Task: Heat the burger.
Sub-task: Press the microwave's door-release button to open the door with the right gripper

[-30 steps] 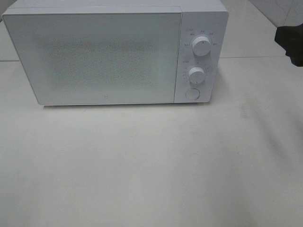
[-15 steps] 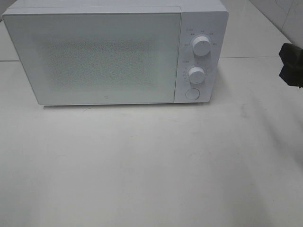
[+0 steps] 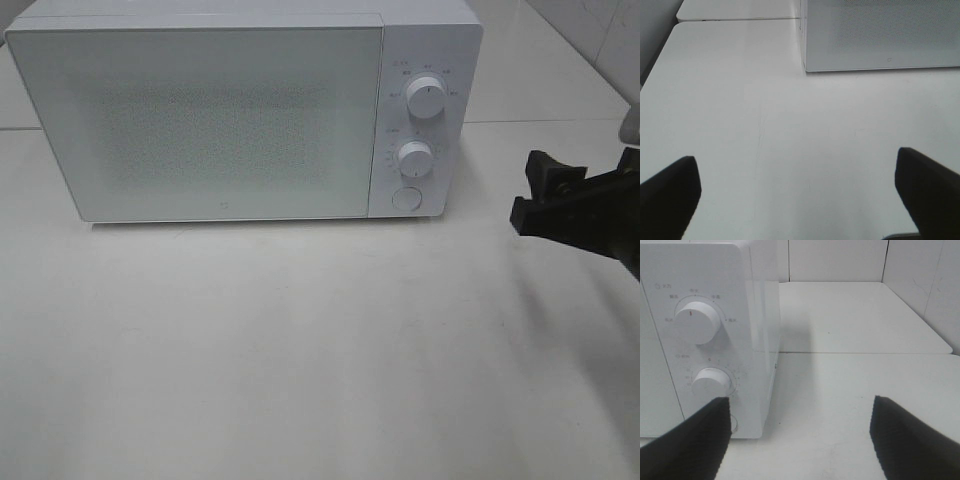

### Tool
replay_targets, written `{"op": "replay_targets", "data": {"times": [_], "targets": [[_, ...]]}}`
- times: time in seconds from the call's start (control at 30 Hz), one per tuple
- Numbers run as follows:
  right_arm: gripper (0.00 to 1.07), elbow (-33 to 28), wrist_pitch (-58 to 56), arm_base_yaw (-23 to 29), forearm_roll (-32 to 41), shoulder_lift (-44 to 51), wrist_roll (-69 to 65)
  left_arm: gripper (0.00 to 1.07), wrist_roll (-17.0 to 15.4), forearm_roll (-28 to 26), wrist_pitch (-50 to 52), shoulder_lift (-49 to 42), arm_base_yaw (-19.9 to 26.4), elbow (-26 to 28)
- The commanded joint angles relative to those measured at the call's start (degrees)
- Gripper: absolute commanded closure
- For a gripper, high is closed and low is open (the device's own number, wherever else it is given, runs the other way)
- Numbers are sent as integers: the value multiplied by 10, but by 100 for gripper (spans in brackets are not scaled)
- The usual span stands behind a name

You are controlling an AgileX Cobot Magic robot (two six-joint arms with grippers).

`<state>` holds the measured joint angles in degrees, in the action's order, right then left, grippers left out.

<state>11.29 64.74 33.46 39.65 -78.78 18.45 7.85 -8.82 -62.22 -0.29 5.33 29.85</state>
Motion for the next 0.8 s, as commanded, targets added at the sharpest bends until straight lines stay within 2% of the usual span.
{"op": "replay_targets", "data": {"times": [0.03, 0.13, 0.2, 0.27, 0.37, 0.43, 0.8], "targets": [[32, 0, 40, 37, 32, -19, 19, 9, -4, -2, 7, -3, 2, -2], [32, 8, 64, 89, 86, -56, 20, 9, -4, -2, 7, -3, 2, -2], [32, 12, 64, 99, 97, -61, 20, 9, -4, -2, 7, -3, 2, -2], [32, 34, 66, 139, 139, -92, 27, 9, -4, -2, 7, -3, 2, -2], [32, 41, 66, 148, 146, -99, 32, 9, -4, -2, 7, -3, 2, -2], [32, 64, 66, 175, 171, -128, 50, 9, -4, -2, 7, -3, 2, -2], [32, 82, 49, 189, 181, -147, 36, 9, -4, -2, 7, -3, 2, -2]]}}
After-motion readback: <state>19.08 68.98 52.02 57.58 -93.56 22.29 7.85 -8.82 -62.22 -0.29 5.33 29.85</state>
